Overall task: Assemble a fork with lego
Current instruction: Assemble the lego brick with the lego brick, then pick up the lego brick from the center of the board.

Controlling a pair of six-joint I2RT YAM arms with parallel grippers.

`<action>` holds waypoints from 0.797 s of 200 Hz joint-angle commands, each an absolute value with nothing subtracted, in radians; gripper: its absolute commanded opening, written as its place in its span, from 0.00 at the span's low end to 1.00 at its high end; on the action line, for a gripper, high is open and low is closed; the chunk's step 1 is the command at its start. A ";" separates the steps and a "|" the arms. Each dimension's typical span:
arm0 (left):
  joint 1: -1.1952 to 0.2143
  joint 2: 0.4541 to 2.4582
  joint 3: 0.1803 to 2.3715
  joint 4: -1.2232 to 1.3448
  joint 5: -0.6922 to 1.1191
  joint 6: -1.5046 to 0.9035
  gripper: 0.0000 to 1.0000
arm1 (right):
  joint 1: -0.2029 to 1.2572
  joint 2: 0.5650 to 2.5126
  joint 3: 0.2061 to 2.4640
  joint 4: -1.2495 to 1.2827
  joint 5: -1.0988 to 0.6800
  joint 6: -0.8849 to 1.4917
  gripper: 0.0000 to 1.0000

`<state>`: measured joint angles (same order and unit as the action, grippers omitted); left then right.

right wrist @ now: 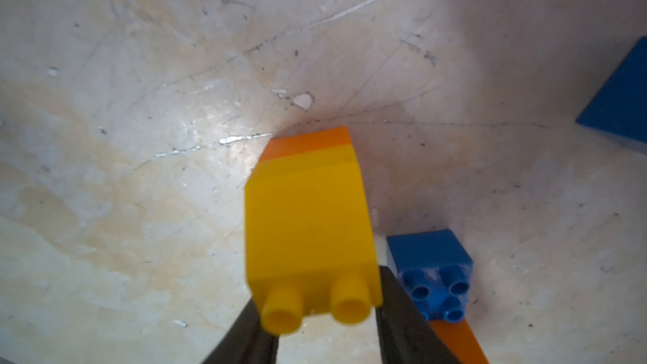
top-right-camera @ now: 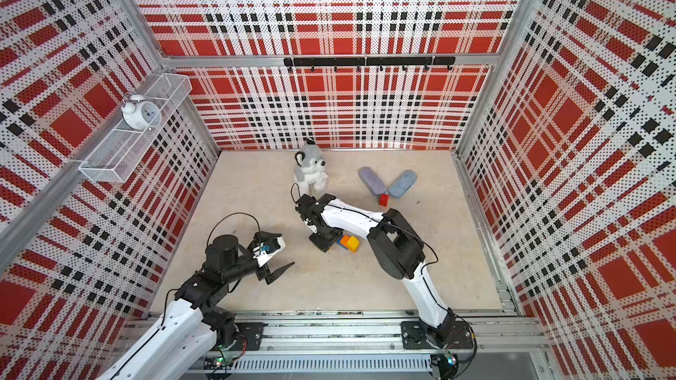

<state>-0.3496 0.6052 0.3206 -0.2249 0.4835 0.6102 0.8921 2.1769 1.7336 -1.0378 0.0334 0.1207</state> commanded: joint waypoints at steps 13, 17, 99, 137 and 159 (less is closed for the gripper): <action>-0.355 0.613 0.347 -0.203 0.477 0.624 0.98 | 0.897 2.230 1.807 -1.017 0.036 0.106 0.40; -0.356 0.614 0.347 -0.203 0.477 0.624 0.98 | 0.896 2.234 1.813 -1.016 0.032 0.103 0.40; -0.355 0.620 0.350 -0.199 0.476 0.629 0.98 | 0.899 2.231 1.854 -1.090 0.058 0.133 0.51; -0.355 0.620 0.349 -0.199 0.476 0.628 0.98 | 0.902 2.230 1.811 -1.063 0.043 0.156 0.50; -0.356 0.620 0.349 -0.199 0.475 0.627 0.98 | 0.903 2.234 1.807 -1.048 0.040 0.160 0.46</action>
<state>-0.3496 0.6212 0.3206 -0.2245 0.4801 0.6186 0.8940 2.2295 1.8153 -1.0618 0.0460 0.1383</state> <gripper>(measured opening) 0.984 0.483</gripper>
